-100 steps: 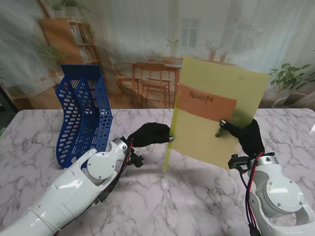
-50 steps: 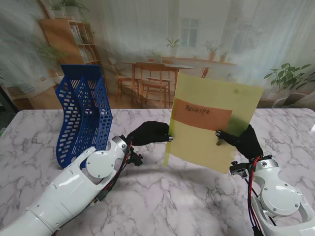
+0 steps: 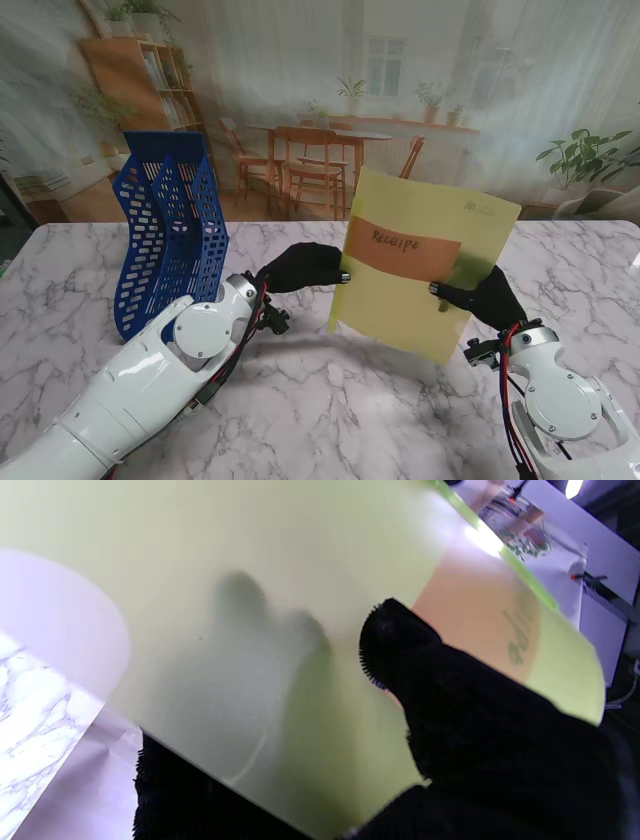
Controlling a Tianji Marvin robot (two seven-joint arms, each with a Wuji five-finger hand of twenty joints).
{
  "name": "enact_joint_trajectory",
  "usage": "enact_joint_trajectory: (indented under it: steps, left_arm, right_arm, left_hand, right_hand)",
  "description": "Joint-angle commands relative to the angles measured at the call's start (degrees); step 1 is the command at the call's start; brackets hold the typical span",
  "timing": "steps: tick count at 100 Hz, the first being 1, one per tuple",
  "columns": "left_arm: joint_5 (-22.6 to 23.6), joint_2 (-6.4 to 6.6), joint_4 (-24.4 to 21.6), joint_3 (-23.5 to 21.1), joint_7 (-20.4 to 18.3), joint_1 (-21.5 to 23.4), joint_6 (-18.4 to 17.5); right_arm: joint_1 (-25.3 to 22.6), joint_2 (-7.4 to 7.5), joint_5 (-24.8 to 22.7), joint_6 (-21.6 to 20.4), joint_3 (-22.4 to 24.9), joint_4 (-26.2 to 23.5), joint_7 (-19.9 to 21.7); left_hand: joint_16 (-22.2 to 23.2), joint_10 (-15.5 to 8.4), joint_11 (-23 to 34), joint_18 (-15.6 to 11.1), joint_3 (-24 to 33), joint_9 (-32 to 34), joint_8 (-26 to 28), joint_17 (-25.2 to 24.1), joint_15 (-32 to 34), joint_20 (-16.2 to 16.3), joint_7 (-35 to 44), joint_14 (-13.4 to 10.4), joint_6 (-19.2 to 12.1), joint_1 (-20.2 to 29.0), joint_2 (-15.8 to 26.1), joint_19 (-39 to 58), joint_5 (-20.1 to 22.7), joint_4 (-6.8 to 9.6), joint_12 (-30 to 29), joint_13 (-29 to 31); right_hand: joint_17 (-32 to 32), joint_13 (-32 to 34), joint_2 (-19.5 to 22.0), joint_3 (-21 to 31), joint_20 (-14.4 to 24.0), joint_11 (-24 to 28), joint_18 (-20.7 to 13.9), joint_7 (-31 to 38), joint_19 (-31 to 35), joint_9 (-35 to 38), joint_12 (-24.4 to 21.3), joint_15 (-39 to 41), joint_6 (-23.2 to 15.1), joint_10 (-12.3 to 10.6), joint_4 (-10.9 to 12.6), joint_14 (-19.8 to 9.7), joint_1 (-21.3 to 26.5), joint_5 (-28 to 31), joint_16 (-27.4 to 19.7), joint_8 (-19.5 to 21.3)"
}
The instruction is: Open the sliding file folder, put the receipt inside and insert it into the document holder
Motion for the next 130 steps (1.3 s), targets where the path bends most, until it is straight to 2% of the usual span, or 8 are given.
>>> enact_joint_trajectory:
  steps: [1, 38, 73, 87, 117, 125, 129, 130]
  left_arm:
    - [-0.2, -0.3, -0.69, -0.24, -0.64, -0.32, -0.05]
    - [0.13, -0.17, -1.33, -0.98, -0.54, 0.0, 0.3]
    - [0.04, -0.2, -1.82, -1.36, -0.36, 0.32, 1.11]
    - [0.0, -0.25, -1.83, -1.37, -0.21, 0.39, 1.24]
    - [-0.7, -0.21, -1.39, -1.03, -0.83, 0.65, 1.19]
    - [-1.68, -0.25, -1.46, -0.93, -1.2, 0.81, 1.31]
    - [-1.96, -0.25, -1.42, -0.85, -1.35, 0.8, 1.2]
    - [-2.04, -0.26, -1.4, -0.83, -1.39, 0.79, 1.15]
  right_arm:
    - [-0.18, 0.36, -0.82, 0.09, -0.55, 0.93, 0.88]
    - [0.04, 1.5, -6.56, 0.69, -0.96, 1.55, 3.69]
    - [0.51, 2.33, -14.47, 0.66, -1.47, 3.0, 4.27]
    - [0.78, 2.37, -15.49, 0.63, -1.79, 3.61, 4.04]
    - [0.87, 0.72, -7.35, -0.88, -2.15, 4.16, -0.41]
    - [0.66, 0.32, -3.96, -1.49, -2.06, 3.89, -0.84]
    - [0.51, 0.16, -2.62, -1.66, -1.97, 3.65, -0.98]
    - [0.47, 0.14, -2.36, -1.71, -1.94, 3.59, -0.97]
  left_hand:
    - [0.61, -1.76, -0.28, -0.19, 2.58, 1.21, 1.16, -0.12, 1.63, 1.32, 3.86, -0.92, -5.15, 2.69, 2.39, 2.67, 1.39, 2.21, 0.51, 0.92]
    - [0.66, -1.59, -0.31, -0.21, 2.46, 1.06, 0.85, -0.19, 1.69, 1.37, 3.64, -0.75, -4.94, 2.72, 2.55, 2.72, 1.35, 2.14, 0.34, 0.96]
    - [0.78, -1.44, -0.13, 0.02, 2.27, 1.02, 0.53, -0.16, 1.91, 1.54, 3.31, -0.57, -4.69, 2.6, 2.75, 3.0, 1.31, 2.11, 0.16, 1.09]
    - [0.86, -1.36, 0.06, 0.08, 2.24, 1.09, 0.47, -0.15, 2.07, 1.63, 3.27, -0.49, -4.61, 2.65, 2.76, 3.15, 1.35, 2.12, 0.17, 1.15]
    - [0.77, -0.99, -0.23, 0.02, 1.92, 0.12, 0.03, -0.43, 1.85, 1.53, 2.63, -0.6, -3.98, 2.16, 3.08, 2.85, 0.75, 2.0, -0.24, 0.76]
    - [0.12, -0.15, 0.47, -0.17, 1.07, -2.52, -0.43, -0.94, 0.59, 1.19, -0.83, -0.61, -2.63, 0.64, 2.98, 1.9, -1.31, 1.9, -5.56, -0.12]
    - [-0.82, -0.05, -0.84, -0.55, 0.42, -4.18, -0.65, -1.22, -0.84, 0.56, -5.99, -0.99, -1.72, -1.9, 2.5, 0.7, -3.45, 1.8, -7.34, -0.85]
    - [-1.05, 0.82, -1.3, -0.63, 0.29, -4.7, -0.86, -1.36, -1.22, 0.34, -7.41, -1.04, -1.41, -2.77, 2.57, 0.25, -3.99, 1.77, -7.72, -1.12]
  right_hand:
    - [1.06, 2.45, 1.6, 7.45, -0.55, 3.37, 0.56, 5.43, 1.3, 1.4, 1.19, 4.65, -1.82, 0.75, 1.84, 0.73, 3.57, 3.08, 1.42, 1.96]
    - [1.68, 2.38, 1.01, 7.96, -1.03, 3.11, 0.92, 4.98, 1.51, 2.15, 1.71, 6.24, -1.22, 1.13, 1.78, 1.01, 3.54, 3.8, 2.04, 1.95]
    - [2.32, 2.51, 0.8, 8.18, -1.33, 3.06, 1.08, 4.67, 1.84, 2.61, 2.27, 7.66, -0.97, 1.28, 1.72, 0.9, 3.45, 4.27, 2.48, 2.14]
    - [2.5, 2.46, 0.91, 8.2, -1.42, 3.07, 1.03, 4.55, 1.97, 2.65, 2.46, 8.14, -0.83, 1.5, 1.69, 0.89, 3.43, 4.26, 2.61, 2.24]
    - [1.82, 2.25, 1.84, 7.46, -1.9, 2.74, 0.58, 4.43, 1.48, 1.91, 2.51, 6.43, -1.39, 0.72, 1.7, 0.62, 3.49, 3.33, 1.64, 2.94]
    - [1.73, 2.19, 1.96, 7.34, -1.95, 2.73, 0.42, 4.42, 1.42, 1.73, 2.5, 6.15, -1.52, 0.65, 1.72, 0.65, 3.46, 3.21, 1.52, 2.97]
    - [1.66, 2.26, 1.94, 7.35, -1.98, 2.76, 0.37, 4.48, 1.39, 1.72, 2.5, 6.09, -1.52, 0.67, 1.75, 0.69, 3.53, 3.25, 1.51, 3.01]
    - [1.65, 2.24, 1.98, 7.34, -1.98, 2.76, 0.33, 4.46, 1.39, 1.7, 2.5, 6.06, -1.54, 0.64, 1.75, 0.62, 3.51, 3.22, 1.5, 3.01]
